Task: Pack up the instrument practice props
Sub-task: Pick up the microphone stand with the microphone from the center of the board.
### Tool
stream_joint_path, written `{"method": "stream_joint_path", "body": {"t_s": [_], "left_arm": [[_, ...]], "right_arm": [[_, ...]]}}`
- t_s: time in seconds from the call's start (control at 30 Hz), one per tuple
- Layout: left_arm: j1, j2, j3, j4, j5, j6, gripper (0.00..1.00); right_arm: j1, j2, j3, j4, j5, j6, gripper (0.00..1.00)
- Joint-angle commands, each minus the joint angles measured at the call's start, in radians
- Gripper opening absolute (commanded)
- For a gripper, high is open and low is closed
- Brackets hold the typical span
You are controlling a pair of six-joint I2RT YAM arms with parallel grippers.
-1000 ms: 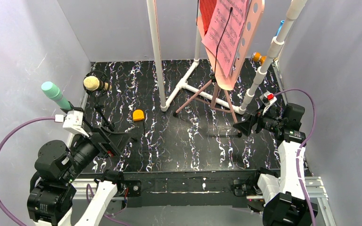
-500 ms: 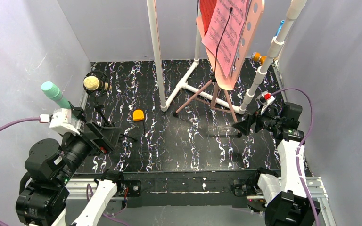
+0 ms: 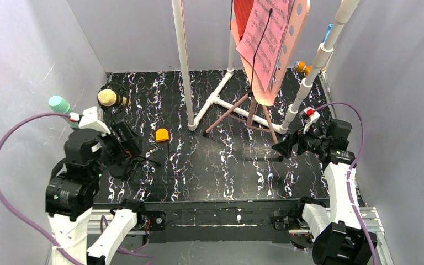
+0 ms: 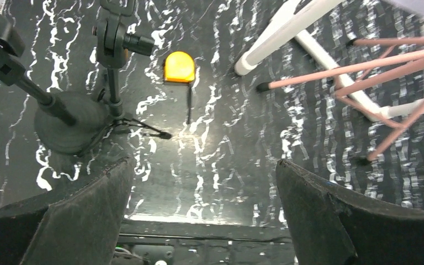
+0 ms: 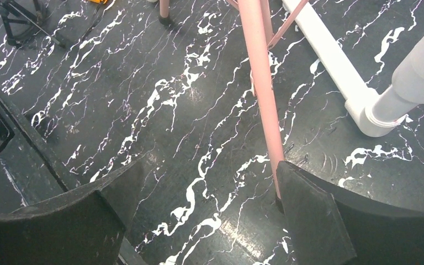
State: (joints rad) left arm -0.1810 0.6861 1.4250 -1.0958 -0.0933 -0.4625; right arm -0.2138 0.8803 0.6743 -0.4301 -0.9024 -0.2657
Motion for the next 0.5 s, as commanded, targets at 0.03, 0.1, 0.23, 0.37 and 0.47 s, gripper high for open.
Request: {"method": "stream_joint_path", "body": {"t_s": [0.03, 0.1, 0.23, 0.37, 0.47], "left_arm": [[-0.005, -0.059, -0.152, 0.161, -0.08, 0.152, 1.0], [-0.004, -0.09, -0.197, 0.21, -0.1, 0.194, 1.0], [-0.005, -0.133, -0.318, 0.331, -0.136, 0.267, 1.0], [-0.005, -0.171, -0.464, 0.458, -0.21, 0.302, 1.0], [-0.004, -0.177, -0.54, 0.535, -0.211, 0.344, 1.0]], "right_arm": [[0.005, 0.003, 0.012, 0.047, 0.007, -0.007, 1.0], [0.005, 0.004, 0.009, 0.051, 0.009, -0.004, 1.0], [0.003, 0.006, 0.006, 0.055, 0.012, -0.004, 1.0], [0.004, 0.014, 0.006, 0.058, 0.018, -0.004, 1.0], [0.003, 0.021, 0.005, 0.059, 0.022, -0.004, 1.0]]}}
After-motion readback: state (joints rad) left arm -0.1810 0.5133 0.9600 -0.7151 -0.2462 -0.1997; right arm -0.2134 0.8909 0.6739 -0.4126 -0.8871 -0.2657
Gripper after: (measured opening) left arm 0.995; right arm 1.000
